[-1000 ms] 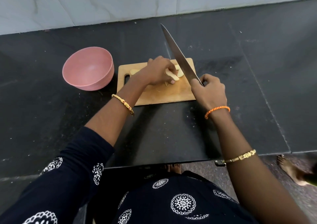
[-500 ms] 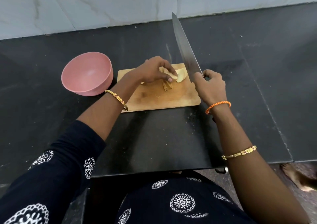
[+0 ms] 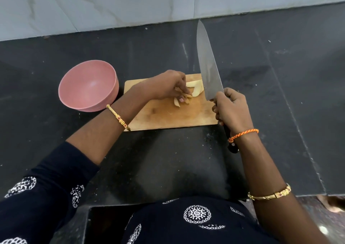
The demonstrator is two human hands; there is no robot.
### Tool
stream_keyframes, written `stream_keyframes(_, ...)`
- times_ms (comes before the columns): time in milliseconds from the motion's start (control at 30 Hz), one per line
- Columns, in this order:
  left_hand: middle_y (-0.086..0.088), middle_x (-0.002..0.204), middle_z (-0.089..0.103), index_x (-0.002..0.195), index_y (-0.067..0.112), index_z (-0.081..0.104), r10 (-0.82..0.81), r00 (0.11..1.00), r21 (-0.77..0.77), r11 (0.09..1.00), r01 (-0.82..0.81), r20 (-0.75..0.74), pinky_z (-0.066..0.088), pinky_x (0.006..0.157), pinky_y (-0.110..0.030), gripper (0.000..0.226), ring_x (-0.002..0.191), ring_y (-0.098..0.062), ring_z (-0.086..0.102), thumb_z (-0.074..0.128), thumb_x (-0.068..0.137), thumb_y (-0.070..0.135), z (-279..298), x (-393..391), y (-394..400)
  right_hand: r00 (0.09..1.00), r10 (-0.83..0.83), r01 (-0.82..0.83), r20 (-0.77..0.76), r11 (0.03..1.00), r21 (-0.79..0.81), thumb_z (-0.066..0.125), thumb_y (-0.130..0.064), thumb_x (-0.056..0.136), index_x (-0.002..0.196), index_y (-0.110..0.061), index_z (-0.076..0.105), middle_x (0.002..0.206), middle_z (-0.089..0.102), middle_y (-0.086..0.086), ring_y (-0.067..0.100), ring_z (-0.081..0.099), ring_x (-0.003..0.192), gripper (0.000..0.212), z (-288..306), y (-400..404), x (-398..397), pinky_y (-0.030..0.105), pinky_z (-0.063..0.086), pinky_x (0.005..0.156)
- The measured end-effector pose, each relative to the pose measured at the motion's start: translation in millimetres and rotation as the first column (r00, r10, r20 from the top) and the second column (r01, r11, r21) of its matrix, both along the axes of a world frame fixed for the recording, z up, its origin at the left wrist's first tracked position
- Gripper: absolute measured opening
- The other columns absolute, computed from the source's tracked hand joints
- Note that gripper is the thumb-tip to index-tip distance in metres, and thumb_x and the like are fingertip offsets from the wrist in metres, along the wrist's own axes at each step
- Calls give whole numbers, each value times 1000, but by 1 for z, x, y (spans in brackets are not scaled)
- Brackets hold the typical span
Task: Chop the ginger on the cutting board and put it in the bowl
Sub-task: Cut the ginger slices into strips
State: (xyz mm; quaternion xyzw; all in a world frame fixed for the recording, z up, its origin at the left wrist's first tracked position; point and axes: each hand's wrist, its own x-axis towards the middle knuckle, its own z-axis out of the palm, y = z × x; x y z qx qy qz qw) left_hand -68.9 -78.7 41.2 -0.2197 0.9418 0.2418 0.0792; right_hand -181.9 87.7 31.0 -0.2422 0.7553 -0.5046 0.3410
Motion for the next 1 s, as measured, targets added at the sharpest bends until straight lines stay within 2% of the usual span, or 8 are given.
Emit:
stream_keyframes(100,-1,107,56,117,14,64,-47,999,-77,996,48,11,42,82,-19,31,95,-12,52,63,87,16,1,-2,7,1000,2,-2,-1,1000,7,45,-21,80,84,7,52,67,45,7,17,38,54,29,-1,0,-2,25,32,44)
stream_keyframes(267,-1,116,55,122,14,61,-87,996,-172,981,87,10,36,79,-17,33,94,-7,48,59,90,21,2,3,20,1000,3,-2,9,1000,-7,45,-17,83,80,-5,56,65,47,7,13,38,49,16,2,3,-5,22,33,38)
stream_keyframes(500,-6,116,58,125,11,58,-81,997,-245,966,83,17,48,88,-25,37,99,-16,56,59,88,16,2,0,30,1000,1,-2,-12,1000,-18,45,-19,81,87,9,53,67,47,9,17,39,52,29,4,6,1,25,34,42)
stream_keyframes(633,-6,113,59,122,9,59,35,998,-171,984,-44,-55,43,81,-19,36,95,-13,55,62,87,16,10,3,24,998,24,-25,-64,1000,-3,47,-22,82,88,7,55,70,48,9,22,41,60,31,2,15,0,33,38,54)
stream_keyframes(767,-6,109,62,120,9,61,189,974,-126,971,-204,-126,41,79,-19,35,90,-11,54,62,86,17,21,24,21,987,76,-66,-139,995,76,48,-25,84,91,6,56,69,50,7,20,44,60,32,-3,29,2,33,40,55)
stream_keyframes(833,-6,110,62,121,9,60,279,948,-125,946,-299,-154,41,78,-20,36,89,-11,54,62,86,16,24,41,23,969,133,-109,-211,987,121,49,-24,85,86,5,56,67,50,8,19,46,61,29,-6,36,9,26,39,52)
stream_keyframes(900,-5,109,62,122,9,60,384,900,-126,902,-413,-205,39,77,-21,37,89,-11,53,63,85,17,21,57,29,938,208,-165,-278,972,168,49,-23,88,81,2,55,69,54,13,26,50,69,26,-8,40,19,27,36,51)
stream_keyframes(1000,-5,105,62,118,9,63,455,852,-140,855,-499,-258,37,77,-22,35,91,-14,54,62,84,15,11,69,45,889,328,-257,-319,935,244,47,-24,90,82,-3,55,71,57,15,33,55,75,24,-11,42,38,30,41,57)
